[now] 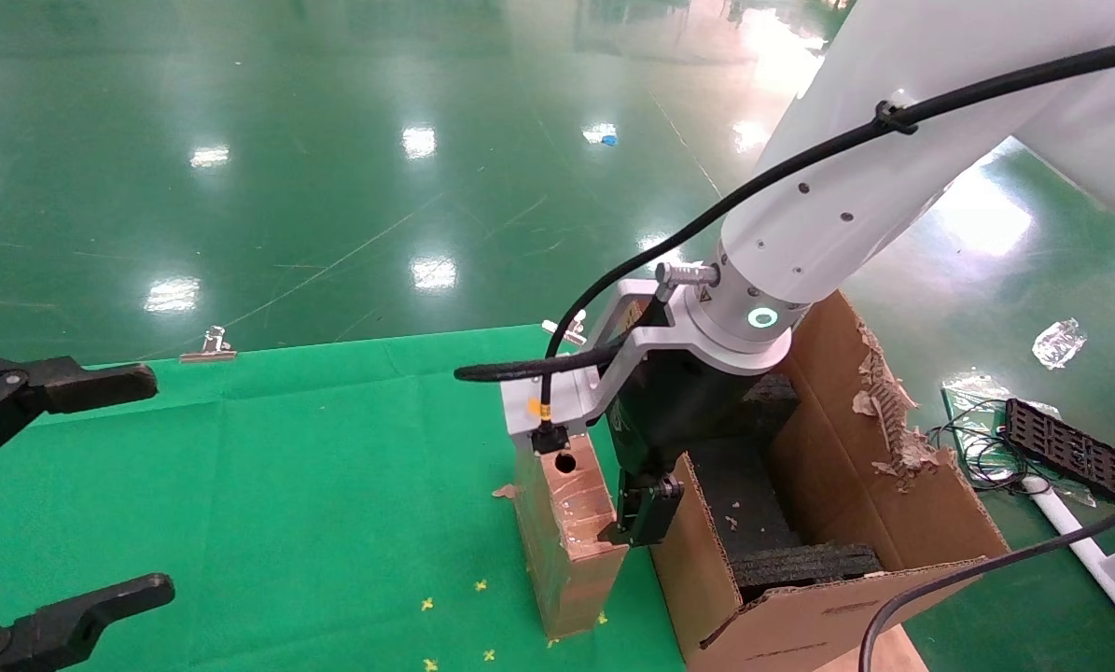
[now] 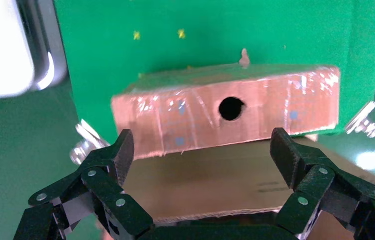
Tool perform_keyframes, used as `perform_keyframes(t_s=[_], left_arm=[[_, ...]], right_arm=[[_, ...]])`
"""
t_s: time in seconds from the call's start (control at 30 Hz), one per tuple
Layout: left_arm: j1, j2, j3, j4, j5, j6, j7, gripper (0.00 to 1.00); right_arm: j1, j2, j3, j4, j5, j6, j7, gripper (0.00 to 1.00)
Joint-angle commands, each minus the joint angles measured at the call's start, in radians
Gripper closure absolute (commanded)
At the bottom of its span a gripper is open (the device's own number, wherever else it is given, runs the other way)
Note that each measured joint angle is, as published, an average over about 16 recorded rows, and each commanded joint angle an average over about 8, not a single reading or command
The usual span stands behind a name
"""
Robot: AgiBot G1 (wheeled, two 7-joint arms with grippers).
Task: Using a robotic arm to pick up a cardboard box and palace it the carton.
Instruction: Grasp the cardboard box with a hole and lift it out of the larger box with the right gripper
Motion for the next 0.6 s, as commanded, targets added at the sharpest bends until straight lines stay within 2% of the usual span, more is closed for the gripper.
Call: perform_keyframes(t_s=[0.03, 0.17, 0.3, 0.43, 0.6], left_arm=[[0.000, 0.000, 0.000, 0.000, 0.000, 0.000, 0.000, 0.00], [0.000, 0.000, 0.000, 0.000, 0.000, 0.000, 0.000, 0.00], [0.000, 0.000, 0.001, 0.000, 0.000, 0.000, 0.000, 0.00], [0.000, 0.000, 0.001, 0.000, -0.001, 0.000, 0.000, 0.00], [0.000, -0.001, 0.001, 0.000, -0.001, -0.001, 0.001, 0.00]], right_arm=[[0.002, 0.002, -0.006, -0.003, -0.003, 0.005, 0.027, 0.00], [0.004, -0.015, -0.012, -0.101, 0.011, 0.000, 0.220, 0.00], [-0.004, -0.019, 0.001, -0.217, 0.067, -0.002, 0.350, 0.00], [-0.025, -0.022, 0.016, -0.314, 0.127, -0.002, 0.397, 0.00], [-0.057, -0.053, 0.013, -0.403, 0.152, -0.003, 0.406, 0.00]])
